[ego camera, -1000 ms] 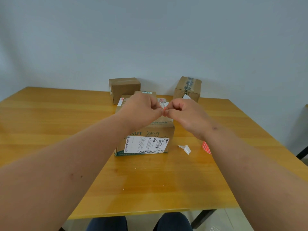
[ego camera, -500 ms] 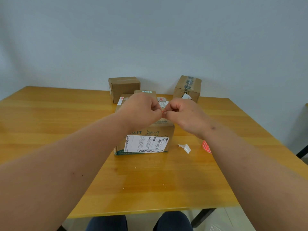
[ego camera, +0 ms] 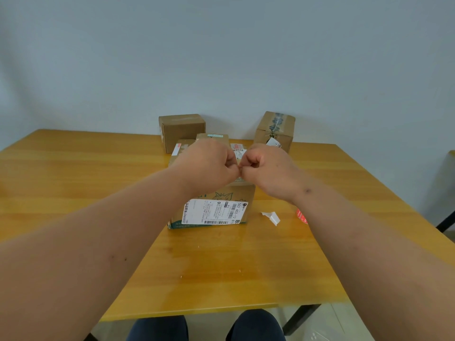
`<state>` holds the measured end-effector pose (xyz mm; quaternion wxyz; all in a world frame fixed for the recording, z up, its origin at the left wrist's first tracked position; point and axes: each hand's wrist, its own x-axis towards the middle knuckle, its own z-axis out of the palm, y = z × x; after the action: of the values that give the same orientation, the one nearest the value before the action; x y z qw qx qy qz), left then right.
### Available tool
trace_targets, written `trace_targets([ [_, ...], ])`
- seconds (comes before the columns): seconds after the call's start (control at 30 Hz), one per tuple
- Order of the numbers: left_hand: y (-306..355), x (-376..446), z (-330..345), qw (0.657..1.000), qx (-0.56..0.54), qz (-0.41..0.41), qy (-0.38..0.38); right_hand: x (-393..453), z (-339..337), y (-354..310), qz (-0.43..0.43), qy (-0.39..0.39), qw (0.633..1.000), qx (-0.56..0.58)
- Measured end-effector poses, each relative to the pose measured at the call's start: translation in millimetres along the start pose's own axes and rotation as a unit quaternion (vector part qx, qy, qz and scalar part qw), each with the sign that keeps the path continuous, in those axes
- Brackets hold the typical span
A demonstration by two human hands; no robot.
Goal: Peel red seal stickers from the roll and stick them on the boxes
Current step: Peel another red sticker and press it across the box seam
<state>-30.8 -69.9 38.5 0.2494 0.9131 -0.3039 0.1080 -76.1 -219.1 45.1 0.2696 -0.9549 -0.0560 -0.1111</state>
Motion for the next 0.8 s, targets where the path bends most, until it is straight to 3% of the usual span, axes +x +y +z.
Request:
trace_targets([
  [0.2, 3.2, -2.0, -1.4, 0.991, -0.120, -0.066, 0.008, -3.3, -2.8, 6.7, 0.031, 0.007, 0.998, 0.057],
  [0.47, -5.3, -1.2, -10.5, 0.944, -0.268, -0.190, 0.037, -14.6, -9.9, 34.7, 0.112, 0.005, 0.987, 0.116],
  [0.57, -8.9, -1.8, -11.4, 0.936, -0.280, -0.208, 0.051, -21.0, -9.7, 53.1, 0.188, -0.045, 0.981, -0.034],
  [0.67, -9.9, -3.1, -11.4, 0.937, -0.270, -0.207, 0.074, -29.8, -7.4, 65.8, 0.238, -0.131, 0.932, -0.240],
  [0.8, -9.5, -2.8, -13.0, 0.950, -0.238, -0.188, 0.076, -32.2, -2.2, 70.4, 0.247, -0.190, 0.885, -0.346],
])
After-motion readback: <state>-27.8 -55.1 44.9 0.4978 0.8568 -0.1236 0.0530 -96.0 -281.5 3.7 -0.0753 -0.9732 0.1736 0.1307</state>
